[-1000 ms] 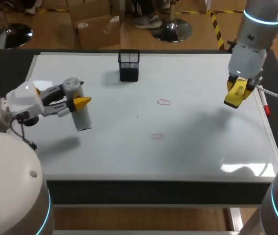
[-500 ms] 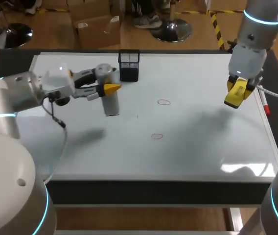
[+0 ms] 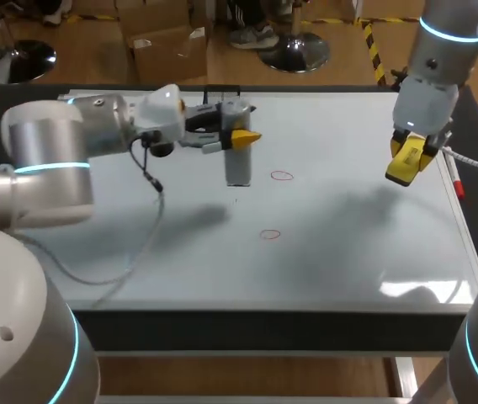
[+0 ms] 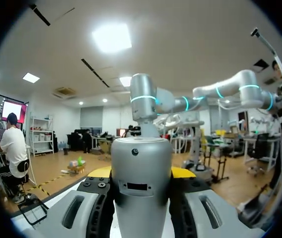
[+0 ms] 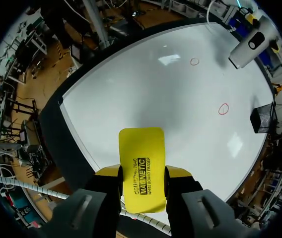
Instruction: Pick up the inspection probe, press it on each red-marked spot on the whiteboard one by one, put down the probe, pick up the eraser, and wipe off all the red marks.
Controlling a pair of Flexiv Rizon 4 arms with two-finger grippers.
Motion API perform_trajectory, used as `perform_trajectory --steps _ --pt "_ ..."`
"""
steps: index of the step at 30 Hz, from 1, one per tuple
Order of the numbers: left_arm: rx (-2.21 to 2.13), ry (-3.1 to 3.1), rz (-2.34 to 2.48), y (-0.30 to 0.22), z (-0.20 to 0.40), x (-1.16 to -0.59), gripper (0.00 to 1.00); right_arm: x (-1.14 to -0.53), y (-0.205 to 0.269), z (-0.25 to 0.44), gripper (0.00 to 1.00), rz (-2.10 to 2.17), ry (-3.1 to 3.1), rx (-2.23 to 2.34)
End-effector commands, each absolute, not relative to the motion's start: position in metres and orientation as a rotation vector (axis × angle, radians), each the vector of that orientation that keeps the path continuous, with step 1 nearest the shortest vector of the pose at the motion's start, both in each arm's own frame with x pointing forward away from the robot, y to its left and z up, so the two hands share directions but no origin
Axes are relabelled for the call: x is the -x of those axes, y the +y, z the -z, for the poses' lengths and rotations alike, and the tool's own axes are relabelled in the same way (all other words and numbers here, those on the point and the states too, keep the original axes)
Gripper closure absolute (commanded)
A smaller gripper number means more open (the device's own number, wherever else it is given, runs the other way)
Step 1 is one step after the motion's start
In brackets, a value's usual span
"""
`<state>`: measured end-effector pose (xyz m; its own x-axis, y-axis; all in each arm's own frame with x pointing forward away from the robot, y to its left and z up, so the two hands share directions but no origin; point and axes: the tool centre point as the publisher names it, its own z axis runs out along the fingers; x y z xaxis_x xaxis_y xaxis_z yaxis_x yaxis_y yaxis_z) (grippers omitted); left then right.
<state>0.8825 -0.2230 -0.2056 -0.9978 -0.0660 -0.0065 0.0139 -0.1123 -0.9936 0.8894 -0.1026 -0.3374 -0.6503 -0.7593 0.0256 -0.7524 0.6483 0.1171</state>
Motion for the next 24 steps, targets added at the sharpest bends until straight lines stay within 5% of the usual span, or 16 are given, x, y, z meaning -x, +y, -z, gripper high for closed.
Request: perform_trajectory --steps 1,24 --pt "-0.054 2.1 2.351 -0.269 0.211 -0.9 1.0 -0.89 -0.103 0.337 1.0 0.142 -2.783 -1.281" --pt "-0.08 2.114 2.374 -0.313 0.25 -0.939 1.0 -0.89 -0.103 0.337 1.0 0.142 -2.783 -1.281"
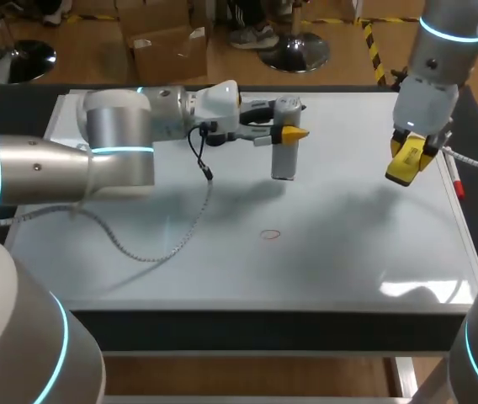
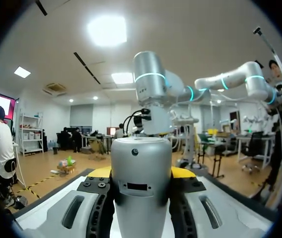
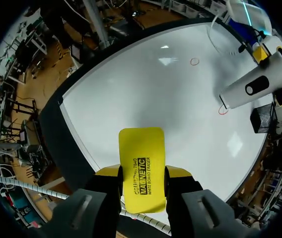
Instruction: Pick up the inspection probe, press it on each red-marked spot on the whiteboard one by one, put down the probe, pick up the eraser, and wipe off all the red marks.
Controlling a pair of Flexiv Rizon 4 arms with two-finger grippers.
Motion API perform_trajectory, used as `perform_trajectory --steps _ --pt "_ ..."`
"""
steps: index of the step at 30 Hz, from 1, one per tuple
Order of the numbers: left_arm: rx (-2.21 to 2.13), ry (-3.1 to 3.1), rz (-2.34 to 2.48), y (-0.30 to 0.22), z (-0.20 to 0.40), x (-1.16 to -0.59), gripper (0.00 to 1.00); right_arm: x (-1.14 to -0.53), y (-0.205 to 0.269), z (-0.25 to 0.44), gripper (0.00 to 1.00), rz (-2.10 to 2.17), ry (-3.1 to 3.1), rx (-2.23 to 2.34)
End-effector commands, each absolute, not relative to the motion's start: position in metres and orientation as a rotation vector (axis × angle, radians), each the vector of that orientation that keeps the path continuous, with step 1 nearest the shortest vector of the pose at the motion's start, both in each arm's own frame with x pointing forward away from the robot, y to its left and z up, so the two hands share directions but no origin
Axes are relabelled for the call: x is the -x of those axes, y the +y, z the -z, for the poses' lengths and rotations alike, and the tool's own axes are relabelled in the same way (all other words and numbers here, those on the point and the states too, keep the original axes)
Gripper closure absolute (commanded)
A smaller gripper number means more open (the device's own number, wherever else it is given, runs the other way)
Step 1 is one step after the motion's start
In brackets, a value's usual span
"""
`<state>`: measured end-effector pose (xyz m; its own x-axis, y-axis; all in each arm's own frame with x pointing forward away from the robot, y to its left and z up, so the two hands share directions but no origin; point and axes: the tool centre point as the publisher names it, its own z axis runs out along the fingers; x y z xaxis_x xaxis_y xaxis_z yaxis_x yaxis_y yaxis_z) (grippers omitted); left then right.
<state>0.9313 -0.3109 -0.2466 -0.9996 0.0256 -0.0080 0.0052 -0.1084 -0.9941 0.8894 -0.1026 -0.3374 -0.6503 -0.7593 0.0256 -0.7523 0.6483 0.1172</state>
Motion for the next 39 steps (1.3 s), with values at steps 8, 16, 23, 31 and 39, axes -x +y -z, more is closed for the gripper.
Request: perform_trajectory --steps 8,16,23,31,39 --pt "0.063 -2.068 -2.326 -0.31 0.257 -0.949 1.0 -0.89 -0.103 0.337 1.0 0.142 -2.783 -1.281" --pt "0.003 -2.08 -2.321 -0.31 0.264 -0.952 1.0 -0.89 -0.103 0.337 1.0 0.142 -2.783 -1.281" --pt "-0.016 -2.079 -2.321 -0.311 0.269 -0.952 1.0 -0.89 -0.103 0.337 1.0 0.142 -2.783 -1.281" --pt "-0.025 -2.091 -2.321 -0.309 0.275 -0.951 1.0 -0.89 -0.103 0.337 1.0 0.142 -2.783 -1.281" --pt "-0.03 -2.098 -2.317 -0.307 0.278 -0.952 1.0 -0.89 -0.103 0.337 1.0 0.142 -2.783 -1.281"
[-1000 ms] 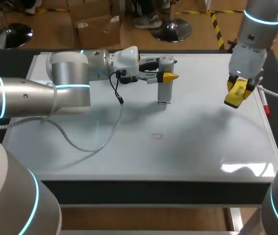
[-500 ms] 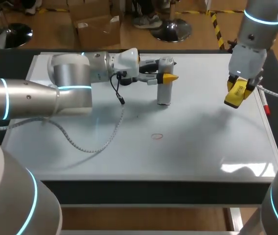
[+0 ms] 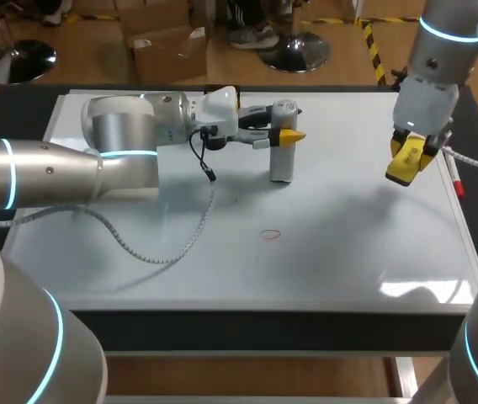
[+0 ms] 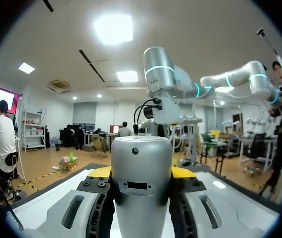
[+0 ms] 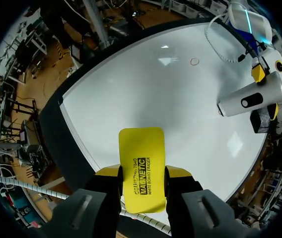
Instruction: Pick up the inspection probe, press it on each red-marked spot on the whiteboard one by one, put down the probe, pick up the eraser, and wipe off all the red marks.
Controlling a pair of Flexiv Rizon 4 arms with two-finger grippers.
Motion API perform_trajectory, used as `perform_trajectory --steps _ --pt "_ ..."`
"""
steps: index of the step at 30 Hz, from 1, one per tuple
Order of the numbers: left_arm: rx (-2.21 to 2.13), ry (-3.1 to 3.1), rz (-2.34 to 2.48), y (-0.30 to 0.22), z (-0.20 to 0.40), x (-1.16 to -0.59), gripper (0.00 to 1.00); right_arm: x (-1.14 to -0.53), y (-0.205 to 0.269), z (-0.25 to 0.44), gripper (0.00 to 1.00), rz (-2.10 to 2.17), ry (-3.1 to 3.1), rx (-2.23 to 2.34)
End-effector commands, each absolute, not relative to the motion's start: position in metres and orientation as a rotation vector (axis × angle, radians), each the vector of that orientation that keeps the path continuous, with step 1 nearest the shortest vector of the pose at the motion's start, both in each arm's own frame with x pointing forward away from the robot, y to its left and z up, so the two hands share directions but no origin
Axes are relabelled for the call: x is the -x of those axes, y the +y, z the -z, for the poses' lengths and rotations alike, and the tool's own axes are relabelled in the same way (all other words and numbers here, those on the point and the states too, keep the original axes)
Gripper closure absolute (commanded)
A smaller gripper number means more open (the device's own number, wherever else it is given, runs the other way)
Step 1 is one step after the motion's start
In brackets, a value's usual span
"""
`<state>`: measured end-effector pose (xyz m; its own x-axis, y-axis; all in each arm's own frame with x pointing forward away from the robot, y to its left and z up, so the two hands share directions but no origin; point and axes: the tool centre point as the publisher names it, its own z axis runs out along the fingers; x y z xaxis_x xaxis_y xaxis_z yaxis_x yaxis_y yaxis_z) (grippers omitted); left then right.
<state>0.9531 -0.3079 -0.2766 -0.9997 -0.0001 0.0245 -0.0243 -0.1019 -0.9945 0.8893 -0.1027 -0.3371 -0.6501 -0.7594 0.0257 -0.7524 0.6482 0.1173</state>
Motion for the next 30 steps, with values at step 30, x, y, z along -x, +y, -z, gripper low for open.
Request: perform_trajectory --steps 30 --pt "-0.01 -2.115 -2.307 -0.3051 0.2698 -0.9532 1.0 -0.8901 -0.1029 0.3369 1.0 0.142 -2.783 -1.281"
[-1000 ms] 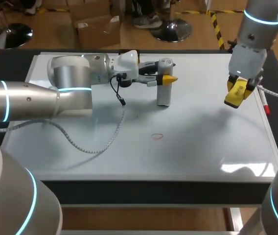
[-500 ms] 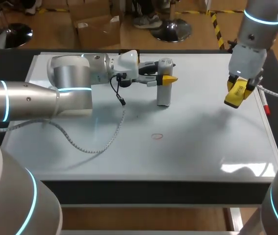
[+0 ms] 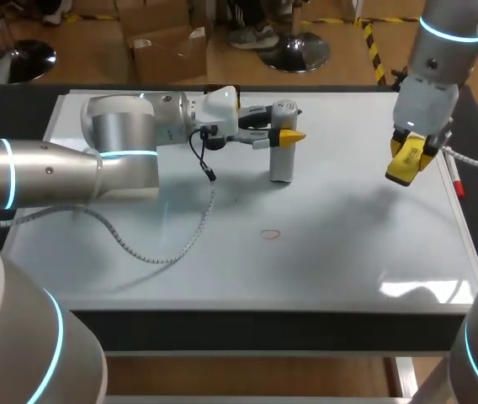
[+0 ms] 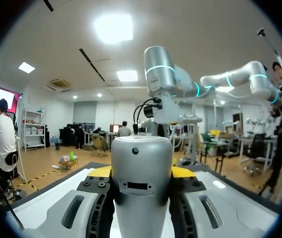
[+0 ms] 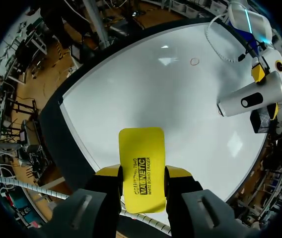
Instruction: Pick up the inspection probe, press it on each red-marked spot on the whiteboard one by one, put down the probe, pick up the eraser, and wipe off all the red marks.
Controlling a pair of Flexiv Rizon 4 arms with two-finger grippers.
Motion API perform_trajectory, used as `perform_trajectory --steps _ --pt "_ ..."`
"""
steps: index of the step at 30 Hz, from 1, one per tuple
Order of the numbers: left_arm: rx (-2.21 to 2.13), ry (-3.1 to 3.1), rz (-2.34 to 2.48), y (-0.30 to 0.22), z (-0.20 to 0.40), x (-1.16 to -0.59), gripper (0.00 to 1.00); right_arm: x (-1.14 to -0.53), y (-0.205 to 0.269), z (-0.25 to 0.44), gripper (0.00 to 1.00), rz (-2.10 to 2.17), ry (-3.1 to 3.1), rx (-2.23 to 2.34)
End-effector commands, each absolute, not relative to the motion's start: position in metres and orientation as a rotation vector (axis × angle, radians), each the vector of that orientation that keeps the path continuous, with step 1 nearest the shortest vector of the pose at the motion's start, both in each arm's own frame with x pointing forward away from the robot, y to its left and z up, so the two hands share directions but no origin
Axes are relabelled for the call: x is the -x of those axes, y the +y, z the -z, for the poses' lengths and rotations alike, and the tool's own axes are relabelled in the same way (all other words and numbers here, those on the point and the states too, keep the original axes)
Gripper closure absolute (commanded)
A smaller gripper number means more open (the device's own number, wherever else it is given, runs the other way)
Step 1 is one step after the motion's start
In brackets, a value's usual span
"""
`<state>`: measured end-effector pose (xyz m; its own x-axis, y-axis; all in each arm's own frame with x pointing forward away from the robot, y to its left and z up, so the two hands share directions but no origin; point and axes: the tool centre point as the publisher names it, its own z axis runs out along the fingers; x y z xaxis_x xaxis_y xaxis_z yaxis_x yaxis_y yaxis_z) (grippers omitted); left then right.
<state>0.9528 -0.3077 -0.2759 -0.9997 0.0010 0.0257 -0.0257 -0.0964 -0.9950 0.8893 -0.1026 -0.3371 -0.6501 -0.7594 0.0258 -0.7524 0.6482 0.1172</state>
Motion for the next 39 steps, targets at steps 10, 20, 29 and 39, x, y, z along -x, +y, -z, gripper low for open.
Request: perform_trajectory --steps 10,20,29,39 --pt "0.071 -2.089 -2.336 -0.31 0.232 -0.968 1.0 -0.89 -0.103 0.337 1.0 0.142 -2.783 -1.281" --pt "0.027 -2.057 -2.338 -0.307 0.209 -0.998 1.0 -0.89 -0.103 0.337 1.0 0.142 -2.783 -1.281" --pt "0.013 -2.021 -2.35 -0.303 0.186 -1.026 1.0 -0.89 -0.103 0.337 1.0 0.142 -2.783 -1.281" --pt "0.015 -2.067 -2.326 -0.31 0.176 -1.066 1.0 -0.89 -0.103 0.337 1.0 0.142 -2.783 -1.281"
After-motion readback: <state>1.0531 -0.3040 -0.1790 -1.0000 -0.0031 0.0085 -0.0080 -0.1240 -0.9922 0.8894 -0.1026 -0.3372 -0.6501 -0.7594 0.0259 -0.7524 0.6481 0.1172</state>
